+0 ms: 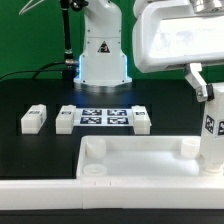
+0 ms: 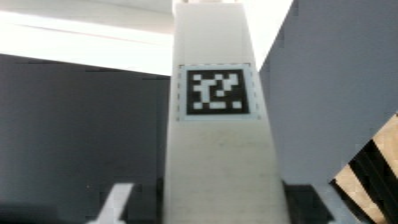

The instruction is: Assemble desk

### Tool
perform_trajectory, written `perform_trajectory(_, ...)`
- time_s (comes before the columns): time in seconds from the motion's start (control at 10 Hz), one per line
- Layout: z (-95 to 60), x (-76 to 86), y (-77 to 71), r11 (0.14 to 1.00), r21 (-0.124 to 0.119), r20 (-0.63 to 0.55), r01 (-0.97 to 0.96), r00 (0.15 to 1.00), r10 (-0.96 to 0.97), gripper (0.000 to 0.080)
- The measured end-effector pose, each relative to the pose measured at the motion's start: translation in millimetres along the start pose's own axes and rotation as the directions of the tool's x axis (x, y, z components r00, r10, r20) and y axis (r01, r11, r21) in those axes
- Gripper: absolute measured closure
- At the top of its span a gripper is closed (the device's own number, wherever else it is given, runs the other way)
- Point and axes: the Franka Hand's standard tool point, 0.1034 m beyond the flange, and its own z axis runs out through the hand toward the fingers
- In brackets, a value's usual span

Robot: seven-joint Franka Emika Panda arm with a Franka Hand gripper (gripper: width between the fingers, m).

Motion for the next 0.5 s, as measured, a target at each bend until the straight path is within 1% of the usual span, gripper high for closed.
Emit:
perform_trajectory(0.2, 5.5, -2.8, 1.3, 1.0, -0.002, -0.007, -0.002, 1.0, 0.002, 0.0509)
perform_trajectory(0.5, 9.1, 3.5, -1.7, 1.0, -0.008, -0.074, 0.002, 0.997, -0.003, 0.0509)
